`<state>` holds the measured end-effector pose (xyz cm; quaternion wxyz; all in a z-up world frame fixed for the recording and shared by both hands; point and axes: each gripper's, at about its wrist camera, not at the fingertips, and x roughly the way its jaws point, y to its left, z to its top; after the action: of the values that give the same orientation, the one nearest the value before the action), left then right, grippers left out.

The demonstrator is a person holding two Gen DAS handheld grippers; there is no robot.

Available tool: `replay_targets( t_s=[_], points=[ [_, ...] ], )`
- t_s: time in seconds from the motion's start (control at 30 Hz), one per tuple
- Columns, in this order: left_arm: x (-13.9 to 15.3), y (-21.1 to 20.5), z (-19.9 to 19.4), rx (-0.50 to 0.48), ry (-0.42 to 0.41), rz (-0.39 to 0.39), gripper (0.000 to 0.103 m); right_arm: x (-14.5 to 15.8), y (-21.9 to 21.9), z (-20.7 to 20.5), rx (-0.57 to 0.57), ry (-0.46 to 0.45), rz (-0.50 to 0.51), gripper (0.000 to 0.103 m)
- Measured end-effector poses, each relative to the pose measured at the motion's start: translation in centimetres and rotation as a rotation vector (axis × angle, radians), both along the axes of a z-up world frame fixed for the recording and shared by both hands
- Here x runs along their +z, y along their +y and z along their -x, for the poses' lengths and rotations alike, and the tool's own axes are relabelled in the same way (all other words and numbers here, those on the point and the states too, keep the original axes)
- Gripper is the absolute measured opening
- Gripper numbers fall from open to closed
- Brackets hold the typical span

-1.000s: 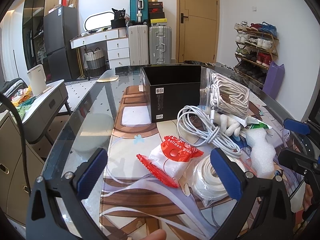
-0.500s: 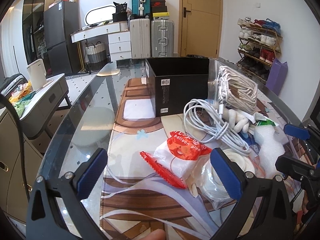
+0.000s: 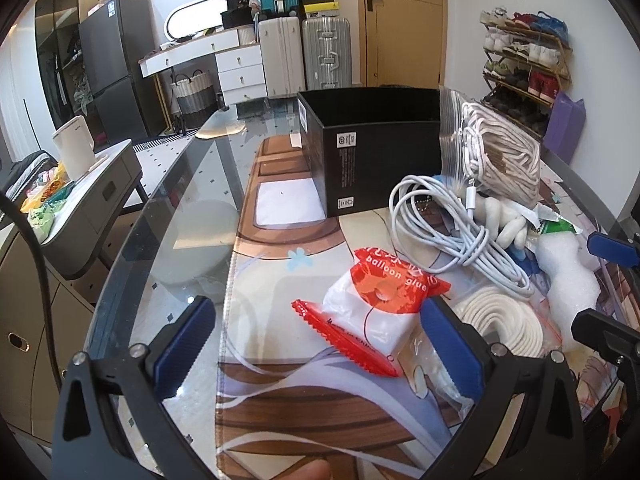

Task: Organize soft objects
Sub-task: 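Move left tool to the red balloon glue bag while right tool approaches the white foam, then close left tool on the red bag while right tool grasps the white foam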

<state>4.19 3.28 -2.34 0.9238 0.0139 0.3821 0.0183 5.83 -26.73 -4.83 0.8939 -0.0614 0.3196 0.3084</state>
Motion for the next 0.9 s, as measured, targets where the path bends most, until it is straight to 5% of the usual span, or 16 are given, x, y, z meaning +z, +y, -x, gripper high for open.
replay_targets(
  t_s=[0.27,0.5,0.7,0.9],
  points=[
    [-0.3,0.1,-0.6,-0.018,0.036,0.010,0.101,-0.5,0.9,-0.4,0.038,0.019,0.033,0.083],
    [-0.6,0.2,-0.9,-0.062,0.064,0.053,0.064,-1.1,1.7,-0.7,0.057,0.052,0.052,0.070],
    [-0.6,0.0,-0.7,-0.080,0.050,0.072,0.056,-0.7,1.3,-0.3,0.059,0.060,0.030,0.046],
    [-0.1,0.3,-0.5,-0.084,0.041,0.091,0.052,-0.4,0.8,-0.1,0.052,0.057,0.020,0.040]
  ],
)
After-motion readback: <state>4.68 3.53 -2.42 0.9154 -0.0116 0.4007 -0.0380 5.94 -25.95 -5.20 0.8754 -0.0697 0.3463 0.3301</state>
